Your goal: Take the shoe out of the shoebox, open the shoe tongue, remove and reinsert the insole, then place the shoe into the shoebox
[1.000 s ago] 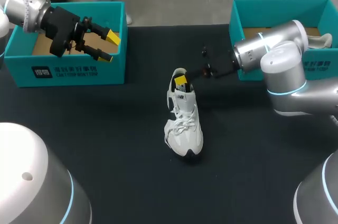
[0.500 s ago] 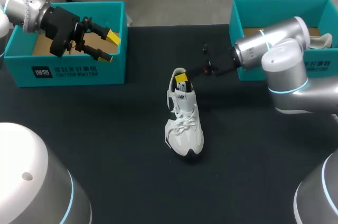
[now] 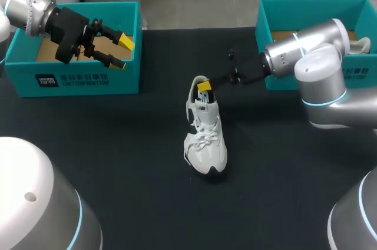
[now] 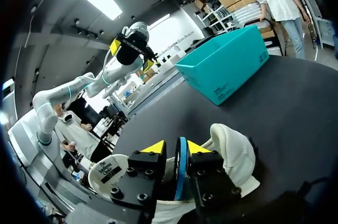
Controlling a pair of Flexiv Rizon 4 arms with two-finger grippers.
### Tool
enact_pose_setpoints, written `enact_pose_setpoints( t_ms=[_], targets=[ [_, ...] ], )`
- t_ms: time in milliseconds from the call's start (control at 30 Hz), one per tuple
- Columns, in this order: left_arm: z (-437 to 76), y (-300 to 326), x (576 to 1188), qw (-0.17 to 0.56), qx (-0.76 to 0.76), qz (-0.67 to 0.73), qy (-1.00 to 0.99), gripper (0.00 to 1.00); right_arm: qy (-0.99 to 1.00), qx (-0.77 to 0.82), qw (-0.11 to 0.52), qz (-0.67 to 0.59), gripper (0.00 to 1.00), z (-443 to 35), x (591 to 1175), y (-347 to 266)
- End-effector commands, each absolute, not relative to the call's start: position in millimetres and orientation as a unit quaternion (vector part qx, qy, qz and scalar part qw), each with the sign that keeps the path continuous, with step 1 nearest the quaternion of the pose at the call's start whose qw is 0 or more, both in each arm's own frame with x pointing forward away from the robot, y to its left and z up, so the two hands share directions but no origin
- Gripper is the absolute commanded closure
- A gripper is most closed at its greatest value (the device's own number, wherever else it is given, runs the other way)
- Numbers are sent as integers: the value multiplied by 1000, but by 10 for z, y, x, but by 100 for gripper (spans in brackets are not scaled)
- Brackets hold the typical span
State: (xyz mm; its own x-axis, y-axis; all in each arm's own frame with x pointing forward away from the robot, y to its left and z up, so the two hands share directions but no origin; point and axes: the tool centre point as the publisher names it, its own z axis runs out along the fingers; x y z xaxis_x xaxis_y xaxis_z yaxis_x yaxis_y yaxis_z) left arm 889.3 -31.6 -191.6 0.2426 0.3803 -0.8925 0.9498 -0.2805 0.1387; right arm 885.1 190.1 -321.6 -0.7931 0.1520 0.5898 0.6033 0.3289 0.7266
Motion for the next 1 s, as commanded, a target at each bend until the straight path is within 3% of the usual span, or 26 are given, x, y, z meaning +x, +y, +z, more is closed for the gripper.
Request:
enact_pose_setpoints(
  t_ms=[33,1000],
  targets=[
    [-1916,-315,8902,364,700,-390,475,0,-789,-236,216,-524,100,-3217,8881,1961],
    [-1916,-315,8902,364,700,-390,475,0,-799,-220,226,-511,100,-3246,8892,2090]
  ],
)
